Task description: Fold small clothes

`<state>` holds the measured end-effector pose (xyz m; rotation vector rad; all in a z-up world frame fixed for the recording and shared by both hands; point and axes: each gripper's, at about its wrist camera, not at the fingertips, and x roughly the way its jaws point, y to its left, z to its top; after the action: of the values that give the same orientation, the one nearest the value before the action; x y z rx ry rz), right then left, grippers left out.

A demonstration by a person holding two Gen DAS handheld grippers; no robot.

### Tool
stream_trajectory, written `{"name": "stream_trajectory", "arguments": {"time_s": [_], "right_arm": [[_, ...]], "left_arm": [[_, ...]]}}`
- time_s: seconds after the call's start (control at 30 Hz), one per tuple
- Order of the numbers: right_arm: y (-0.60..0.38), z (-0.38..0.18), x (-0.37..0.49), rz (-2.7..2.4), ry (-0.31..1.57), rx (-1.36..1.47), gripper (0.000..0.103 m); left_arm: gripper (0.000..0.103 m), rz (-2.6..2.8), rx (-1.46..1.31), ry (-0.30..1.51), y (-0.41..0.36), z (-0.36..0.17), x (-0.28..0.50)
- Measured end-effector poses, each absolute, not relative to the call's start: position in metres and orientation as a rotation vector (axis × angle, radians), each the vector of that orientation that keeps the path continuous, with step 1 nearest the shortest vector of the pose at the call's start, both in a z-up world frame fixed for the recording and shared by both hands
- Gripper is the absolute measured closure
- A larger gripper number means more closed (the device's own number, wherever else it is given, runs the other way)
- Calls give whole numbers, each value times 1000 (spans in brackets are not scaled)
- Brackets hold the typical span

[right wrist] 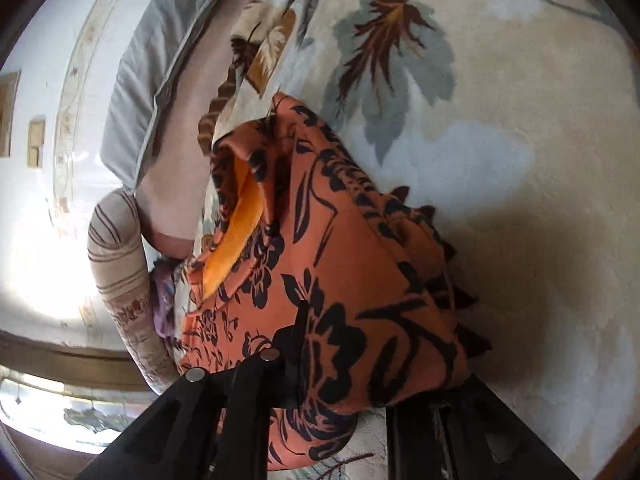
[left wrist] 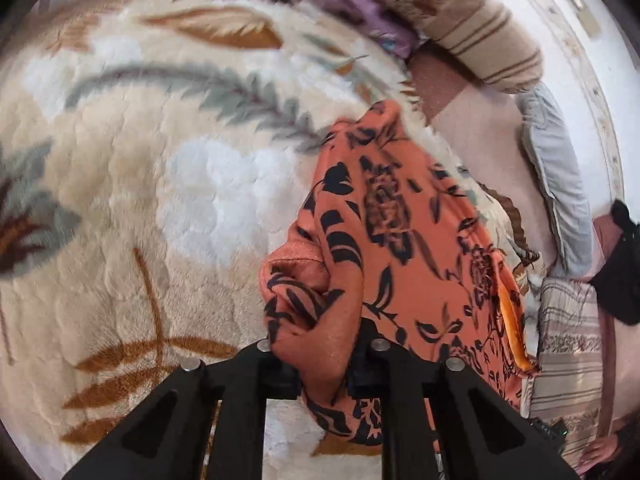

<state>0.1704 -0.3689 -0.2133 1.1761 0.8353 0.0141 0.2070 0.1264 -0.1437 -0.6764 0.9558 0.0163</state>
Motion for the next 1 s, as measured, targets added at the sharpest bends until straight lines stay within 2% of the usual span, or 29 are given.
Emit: {"name": "stream_trajectory", "arguments": {"time_s": [0.1, 0.27, 0.33, 0.4, 0.43, 0.47, 0.53, 0.57, 0.63, 0.67, 0.7, 0.73, 0.77, 0.83, 1.0], "right_arm": [[-369, -173, 164, 79, 777, 1093, 93], [-373, -107, 133, 168, 732, 1001, 94], [-377, -100, 104, 192, 749, 988, 94], [-376, -116, 75, 202, 824, 929, 93], [-375, -129, 66, 194, 850, 917, 90], [-377, -148, 52, 163, 885, 896, 87], [-386, -191, 30, 89, 999, 869, 78], [-393, -208, 18, 94, 1016, 920, 80], [-405, -207, -3, 85, 955, 959, 77], [-410, -197, -10, 59, 933, 922, 70], [-413, -190, -14, 45, 917, 904, 66], [-415, -181, -17, 32, 898, 875, 62], [-417, -169, -18, 21, 879, 831, 52], [-414, -149, -11, 8, 850, 755, 39], [-396, -114, 44, 112, 822, 554, 39]], "left_arm": [[89, -31, -623, 865, 120, -98, 192], [89, -61, -593, 779, 119, -48, 123], [89, -52, -577, 782, 119, -51, 78], [82, -1, -572, 820, 119, -81, 39], [77, 17, -556, 845, 117, -100, 30], [61, 40, -531, 908, 119, -127, 24], [58, 60, -580, 1019, 131, -169, 20], [57, 33, -614, 953, 138, -167, 13], [47, 68, -592, 970, 144, -152, 14], [36, 84, -588, 943, 149, -142, 14], [31, 93, -592, 904, 154, -135, 14], [30, 100, -589, 869, 160, -126, 15], [30, 100, -579, 851, 165, -119, 18], [30, 75, -573, 839, 171, -113, 31], [30, -30, -493, 884, 162, -117, 85]]}}
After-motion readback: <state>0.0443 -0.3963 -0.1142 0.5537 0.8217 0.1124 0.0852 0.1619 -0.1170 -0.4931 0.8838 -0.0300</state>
